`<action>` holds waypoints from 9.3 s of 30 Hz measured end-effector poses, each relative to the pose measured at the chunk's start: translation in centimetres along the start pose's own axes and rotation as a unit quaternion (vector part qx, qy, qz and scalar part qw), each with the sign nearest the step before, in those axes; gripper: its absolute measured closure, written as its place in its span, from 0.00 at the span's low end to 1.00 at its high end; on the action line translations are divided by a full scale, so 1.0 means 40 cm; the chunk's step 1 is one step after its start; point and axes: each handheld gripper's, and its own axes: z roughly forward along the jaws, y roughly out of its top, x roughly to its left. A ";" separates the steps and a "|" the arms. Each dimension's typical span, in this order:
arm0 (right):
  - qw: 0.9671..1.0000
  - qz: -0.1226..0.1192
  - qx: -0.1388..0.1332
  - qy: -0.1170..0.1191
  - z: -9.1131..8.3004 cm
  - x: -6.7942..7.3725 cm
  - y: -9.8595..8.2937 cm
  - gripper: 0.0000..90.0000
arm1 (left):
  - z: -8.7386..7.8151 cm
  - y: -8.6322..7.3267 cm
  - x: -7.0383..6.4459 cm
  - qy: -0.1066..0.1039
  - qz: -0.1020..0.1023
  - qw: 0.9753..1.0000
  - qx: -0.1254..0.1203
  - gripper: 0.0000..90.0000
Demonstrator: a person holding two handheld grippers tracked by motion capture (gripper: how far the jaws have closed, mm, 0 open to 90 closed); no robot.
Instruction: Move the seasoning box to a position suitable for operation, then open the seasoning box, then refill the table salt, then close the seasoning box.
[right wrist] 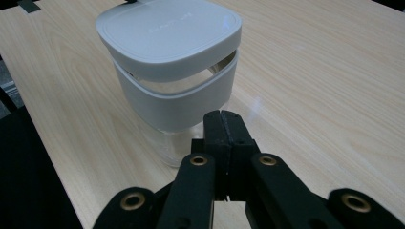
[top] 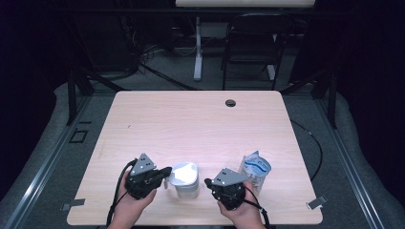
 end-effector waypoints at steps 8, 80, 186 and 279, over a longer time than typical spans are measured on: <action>1.000 -0.003 -0.006 0.010 0.005 0.010 0.005 1.00 | 0.000 0.000 0.000 0.000 -0.001 1.000 0.000 1.00; 0.999 -0.006 -0.032 0.029 0.020 0.029 0.063 1.00 | -0.061 -0.016 0.051 0.025 -0.033 0.999 -0.009 0.86; 0.997 -0.034 -0.053 0.052 0.028 0.078 0.208 1.00 | -0.100 -0.047 0.125 0.045 -0.072 0.996 -0.010 0.69; 0.997 0.045 0.016 -0.052 -0.190 -0.108 -0.182 0.62 | -0.080 -0.031 0.177 0.063 -0.105 0.992 -0.036 0.58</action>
